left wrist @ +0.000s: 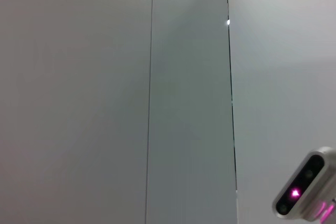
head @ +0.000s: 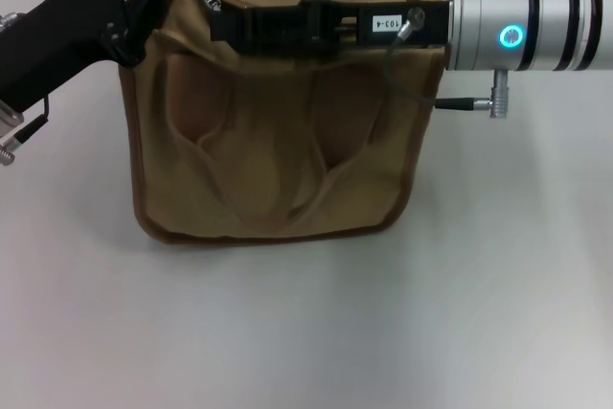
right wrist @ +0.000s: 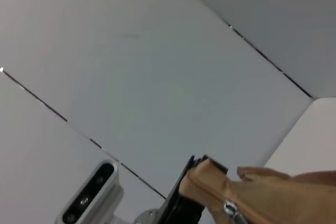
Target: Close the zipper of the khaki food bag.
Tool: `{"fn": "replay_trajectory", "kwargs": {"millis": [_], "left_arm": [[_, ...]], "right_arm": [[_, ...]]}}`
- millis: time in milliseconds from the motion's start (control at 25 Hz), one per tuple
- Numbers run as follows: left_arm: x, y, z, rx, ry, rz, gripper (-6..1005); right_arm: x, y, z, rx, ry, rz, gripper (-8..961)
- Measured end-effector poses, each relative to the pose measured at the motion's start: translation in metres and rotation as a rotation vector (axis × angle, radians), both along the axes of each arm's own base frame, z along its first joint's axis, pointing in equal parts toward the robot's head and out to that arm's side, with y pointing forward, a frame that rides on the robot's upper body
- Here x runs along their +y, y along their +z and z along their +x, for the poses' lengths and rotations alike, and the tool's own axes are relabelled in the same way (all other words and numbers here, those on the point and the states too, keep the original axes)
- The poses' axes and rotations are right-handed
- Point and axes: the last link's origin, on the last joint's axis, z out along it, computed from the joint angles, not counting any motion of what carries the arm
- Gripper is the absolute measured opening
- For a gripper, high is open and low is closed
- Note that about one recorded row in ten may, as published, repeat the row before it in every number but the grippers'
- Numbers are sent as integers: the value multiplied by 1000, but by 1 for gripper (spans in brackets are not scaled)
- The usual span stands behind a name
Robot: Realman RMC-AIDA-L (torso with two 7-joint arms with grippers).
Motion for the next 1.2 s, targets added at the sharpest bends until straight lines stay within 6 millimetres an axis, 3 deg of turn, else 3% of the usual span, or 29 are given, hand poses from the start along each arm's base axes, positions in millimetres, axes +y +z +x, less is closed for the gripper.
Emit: {"fn": "replay_trajectory", "kwargs": {"millis": [240, 720, 1200], "left_arm": [[-2, -1, 2, -6, -16, -6, 23], [-2, 1, 0, -7, -9, 1, 23], [-1, -1, 8, -8, -48, 8, 22]], "right_arm": [[0, -1, -7, 32, -5, -11, 533], [-13, 13, 17, 123, -68, -38, 529], [-2, -7, 7, 22, -101, -30, 525]]}}
